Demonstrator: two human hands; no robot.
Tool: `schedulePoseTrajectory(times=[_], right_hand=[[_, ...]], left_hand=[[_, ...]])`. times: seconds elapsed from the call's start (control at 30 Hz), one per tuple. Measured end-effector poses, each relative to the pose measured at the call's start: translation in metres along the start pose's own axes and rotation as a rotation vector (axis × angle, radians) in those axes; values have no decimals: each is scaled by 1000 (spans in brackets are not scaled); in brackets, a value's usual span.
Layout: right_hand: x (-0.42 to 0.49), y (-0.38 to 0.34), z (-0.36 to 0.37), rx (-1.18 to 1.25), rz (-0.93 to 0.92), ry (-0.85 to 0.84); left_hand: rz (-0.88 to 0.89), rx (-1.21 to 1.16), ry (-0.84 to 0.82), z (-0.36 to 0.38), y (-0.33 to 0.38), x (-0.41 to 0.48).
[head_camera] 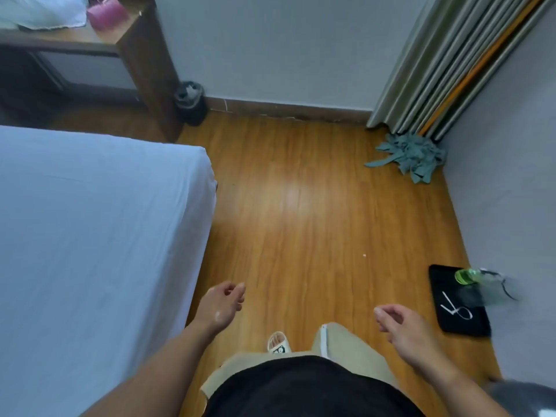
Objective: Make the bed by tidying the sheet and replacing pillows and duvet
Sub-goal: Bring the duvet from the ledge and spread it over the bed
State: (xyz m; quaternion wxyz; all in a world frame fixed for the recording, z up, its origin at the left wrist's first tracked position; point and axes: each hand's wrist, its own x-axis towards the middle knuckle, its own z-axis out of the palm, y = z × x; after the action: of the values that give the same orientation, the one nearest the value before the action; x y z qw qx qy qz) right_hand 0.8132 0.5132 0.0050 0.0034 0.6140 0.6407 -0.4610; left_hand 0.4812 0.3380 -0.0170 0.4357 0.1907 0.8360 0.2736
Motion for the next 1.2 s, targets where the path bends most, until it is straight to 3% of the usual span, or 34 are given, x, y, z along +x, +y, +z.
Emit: schedulePoseTrajectory(times=[0.17, 0.3, 0.47, 0.57, 0.73, 0.9, 1.03, 1.2], right_hand=[[120, -82, -12, 5, -19, -19], [244, -170, -18, 7, -79, -74], [382, -329, -32, -158, -268, -201], [445, -434, -41, -322, -419, -253], [538, -564, -35, -384, -526, -289], [628, -636, -5, -426, -436, -271], [685, -695, 17, -422, -343, -204], [739, -807, 55, -454, -352, -223]], left_hand=[[58, -51, 39, -48, 104, 106], [-17, -115, 100, -78, 147, 191], [-249, -230, 183, -113, 198, 271], [-281, -330, 229, -135, 236, 314], [-352, -450, 306, -175, 287, 401], [-376, -493, 318, -243, 316, 512], [-332, -470, 304, -335, 344, 598], [-265, -442, 378, -451, 385, 683]])
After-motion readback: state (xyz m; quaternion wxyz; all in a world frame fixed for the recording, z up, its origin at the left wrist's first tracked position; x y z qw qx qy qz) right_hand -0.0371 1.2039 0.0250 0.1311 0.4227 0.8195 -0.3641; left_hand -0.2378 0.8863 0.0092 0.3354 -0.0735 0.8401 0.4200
